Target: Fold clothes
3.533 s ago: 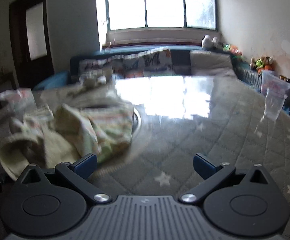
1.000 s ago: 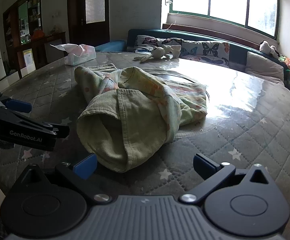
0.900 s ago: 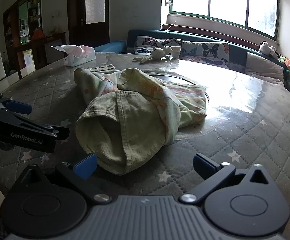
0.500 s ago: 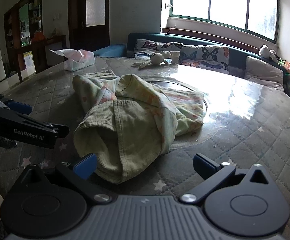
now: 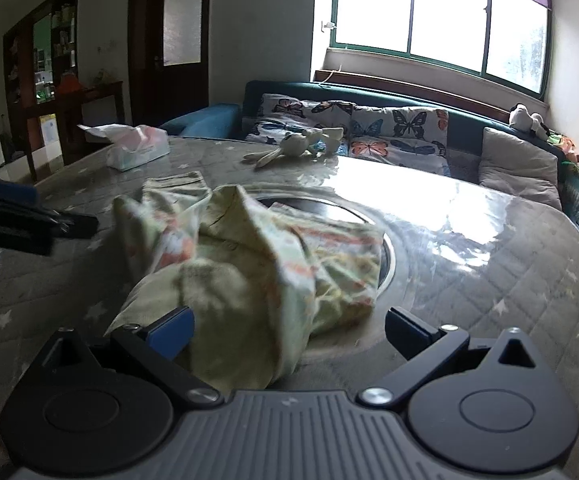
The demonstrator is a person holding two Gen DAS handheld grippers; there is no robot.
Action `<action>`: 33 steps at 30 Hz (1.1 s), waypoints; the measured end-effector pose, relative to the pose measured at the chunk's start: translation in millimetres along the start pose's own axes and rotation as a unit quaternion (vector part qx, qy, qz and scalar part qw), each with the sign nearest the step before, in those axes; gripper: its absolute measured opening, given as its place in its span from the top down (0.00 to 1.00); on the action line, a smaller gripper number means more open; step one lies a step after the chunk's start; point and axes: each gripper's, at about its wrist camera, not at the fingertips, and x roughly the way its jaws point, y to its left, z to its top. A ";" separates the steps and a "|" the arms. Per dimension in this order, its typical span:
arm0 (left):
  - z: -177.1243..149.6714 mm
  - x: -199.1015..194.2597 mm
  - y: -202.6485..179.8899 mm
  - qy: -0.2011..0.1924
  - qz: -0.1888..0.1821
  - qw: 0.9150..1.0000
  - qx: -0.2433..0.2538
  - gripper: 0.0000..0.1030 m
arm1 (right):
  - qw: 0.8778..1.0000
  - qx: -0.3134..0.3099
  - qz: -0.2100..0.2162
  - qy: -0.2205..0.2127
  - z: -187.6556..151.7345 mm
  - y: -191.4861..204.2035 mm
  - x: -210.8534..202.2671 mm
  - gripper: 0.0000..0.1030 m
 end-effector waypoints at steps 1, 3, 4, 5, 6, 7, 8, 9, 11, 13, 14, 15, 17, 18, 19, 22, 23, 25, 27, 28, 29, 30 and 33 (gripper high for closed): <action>5.5 1.9 -1.8 -0.006 -0.003 1.000 0.005 0.00 | 1.000 0.000 0.001 0.001 3.8 -1.1 4.0 0.00; 16.5 6.3 -5.8 -0.016 -0.008 1.000 0.018 0.00 | 1.000 -0.006 0.000 0.002 13.3 -1.8 15.7 0.00; 21.7 10.7 -8.3 -0.017 -0.009 1.000 0.022 0.00 | 1.000 -0.010 -0.001 0.003 17.0 -1.8 20.9 0.00; 26.3 16.3 -10.6 -0.016 -0.013 0.999 0.025 0.00 | 1.000 -0.013 0.000 0.004 20.8 -2.0 26.5 0.00; 31.0 22.0 -12.8 -0.015 -0.019 0.999 0.027 0.00 | 1.000 -0.014 0.001 0.006 24.2 -2.4 31.7 0.00; 34.8 29.3 -15.2 -0.011 -0.025 0.999 0.028 0.00 | 1.000 -0.015 0.003 0.007 27.3 -2.9 36.4 0.00; 38.6 36.8 -17.6 -0.006 -0.031 0.999 0.029 0.00 | 1.000 -0.016 0.004 0.008 30.2 -3.4 41.6 0.01; 42.3 44.3 -20.0 -0.002 -0.037 0.999 0.030 0.01 | 1.000 -0.017 0.005 0.010 33.1 -4.0 47.2 0.01; 46.7 64.6 -24.0 0.018 -0.043 0.998 0.031 0.03 | 1.000 -0.019 0.006 0.015 38.2 -5.1 60.4 0.03; 47.9 85.0 -25.6 0.045 -0.045 0.997 0.031 0.07 | 1.000 -0.019 0.008 0.020 41.6 -6.2 69.4 0.05; 47.9 95.5 -25.5 0.061 -0.048 0.997 0.029 0.10 | 1.000 -0.019 0.010 0.022 43.4 -6.6 74.1 0.05; 47.1 103.8 -25.2 0.076 -0.049 0.996 0.025 0.13 | 0.999 -0.020 0.011 0.023 44.9 -6.9 78.0 0.05; 46.5 120.1 -23.6 0.104 -0.058 0.993 0.016 0.16 | 0.999 -0.025 0.011 0.026 47.6 -7.5 85.7 0.07; 45.7 126.5 -23.3 0.116 -0.061 0.991 0.014 0.21 | 0.999 -0.027 0.012 0.028 48.9 -7.5 89.2 0.08; 43.9 131.0 -24.5 0.122 -0.058 0.991 0.021 0.24 | 0.999 -0.028 0.012 0.031 50.1 -7.7 92.7 0.08; 38.0 143.7 -28.0 0.140 -0.049 0.988 0.045 0.45 | 0.999 -0.035 0.009 0.040 53.3 -6.6 105.4 0.08; 36.0 147.6 -26.8 0.153 -0.053 0.986 0.046 0.61 | 0.998 -0.038 0.007 0.042 53.8 -5.5 109.2 0.08; 32.2 151.1 -20.9 0.169 -0.071 0.983 0.030 0.76 | 0.998 -0.043 0.008 0.049 54.5 -3.6 117.6 0.11; 30.4 145.7 -13.6 0.163 -0.080 0.983 0.011 0.87 | 0.997 -0.050 0.006 0.054 55.6 0.6 125.2 0.12; 30.2 141.0 -10.3 0.157 -0.081 0.984 0.005 0.89 | 0.997 -0.053 0.004 0.055 55.9 3.0 128.4 0.14; 30.2 135.9 -7.2 0.150 -0.082 0.985 -0.001 0.92 | 0.997 -0.056 0.001 0.056 56.3 4.9 130.8 0.16; 30.1 130.5 -3.4 0.144 -0.082 0.986 -0.007 0.94 | 0.997 -0.058 -0.001 0.056 56.9 6.8 133.5 0.19; 29.0 115.4 9.0 0.128 -0.081 0.988 -0.025 0.96 | 0.997 -0.058 -0.001 0.056 58.9 9.6 141.4 0.32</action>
